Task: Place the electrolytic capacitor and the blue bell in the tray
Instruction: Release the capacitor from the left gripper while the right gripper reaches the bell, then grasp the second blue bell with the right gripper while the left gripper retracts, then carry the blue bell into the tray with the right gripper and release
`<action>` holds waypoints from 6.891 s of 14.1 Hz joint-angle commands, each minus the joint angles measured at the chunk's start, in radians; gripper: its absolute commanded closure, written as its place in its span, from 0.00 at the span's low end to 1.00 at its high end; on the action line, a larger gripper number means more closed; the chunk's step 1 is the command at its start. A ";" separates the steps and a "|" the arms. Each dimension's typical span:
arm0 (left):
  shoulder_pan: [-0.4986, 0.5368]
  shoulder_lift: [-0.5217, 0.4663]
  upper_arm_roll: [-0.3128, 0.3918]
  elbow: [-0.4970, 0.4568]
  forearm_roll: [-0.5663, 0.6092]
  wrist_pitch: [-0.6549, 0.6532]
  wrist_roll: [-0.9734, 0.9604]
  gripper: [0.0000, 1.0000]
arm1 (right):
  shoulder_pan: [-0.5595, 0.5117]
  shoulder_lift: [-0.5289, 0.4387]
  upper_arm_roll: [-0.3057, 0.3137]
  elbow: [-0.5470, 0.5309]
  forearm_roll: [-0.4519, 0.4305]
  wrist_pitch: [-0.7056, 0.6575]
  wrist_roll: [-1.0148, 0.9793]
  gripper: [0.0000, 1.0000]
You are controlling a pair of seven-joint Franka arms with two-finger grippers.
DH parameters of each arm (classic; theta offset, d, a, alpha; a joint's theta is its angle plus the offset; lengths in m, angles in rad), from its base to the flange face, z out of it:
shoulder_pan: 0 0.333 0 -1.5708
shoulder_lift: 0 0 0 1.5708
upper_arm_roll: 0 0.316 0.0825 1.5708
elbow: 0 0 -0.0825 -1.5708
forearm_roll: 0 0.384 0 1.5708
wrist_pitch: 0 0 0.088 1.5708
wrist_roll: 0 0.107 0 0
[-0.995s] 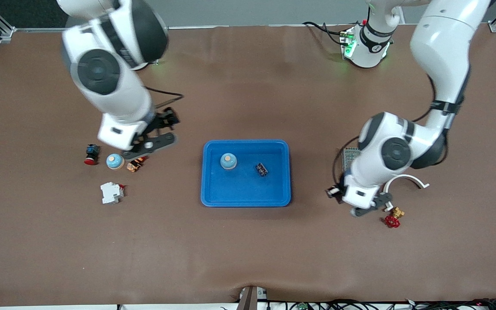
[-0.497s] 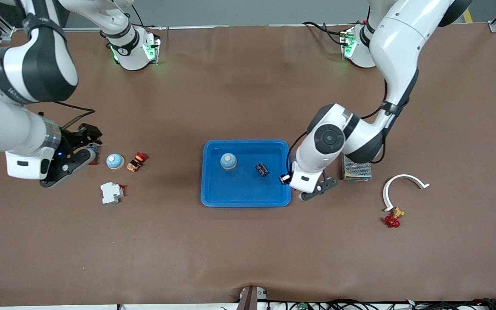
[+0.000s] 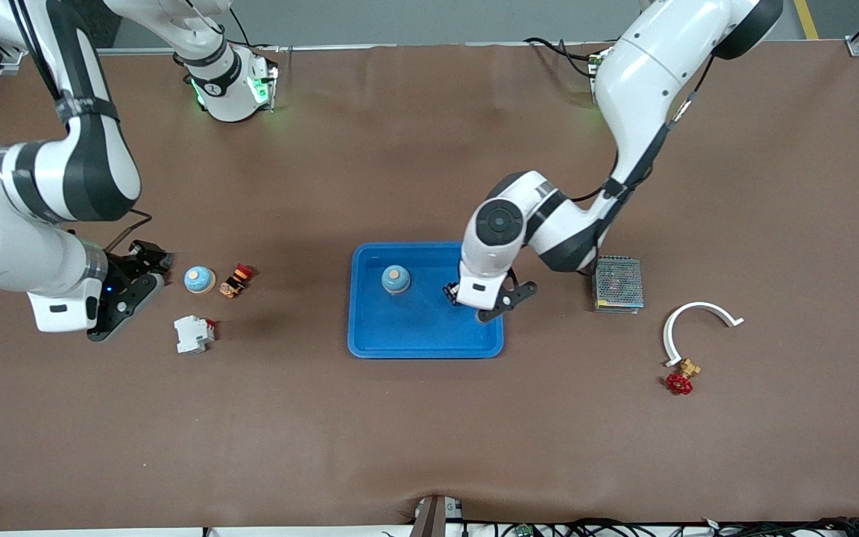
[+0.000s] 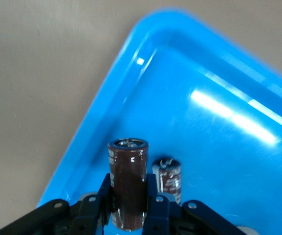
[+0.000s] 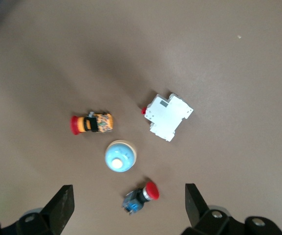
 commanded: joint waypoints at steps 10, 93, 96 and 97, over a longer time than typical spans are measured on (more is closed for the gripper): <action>-0.032 -0.007 0.010 -0.066 0.038 0.002 -0.044 0.00 | -0.078 -0.034 0.025 -0.436 -0.008 0.472 -0.066 0.00; 0.338 -0.843 0.288 -0.109 -0.278 -0.612 1.177 0.00 | 0.537 0.563 0.034 0.336 0.055 0.442 1.324 0.61; 0.338 -0.850 0.282 -0.106 -0.275 -0.616 1.177 0.00 | 0.540 0.572 0.034 0.336 0.052 0.451 1.325 0.61; 0.338 -0.850 0.271 -0.105 -0.272 -0.616 1.175 0.00 | 0.542 0.577 0.034 0.336 0.050 0.458 1.325 0.61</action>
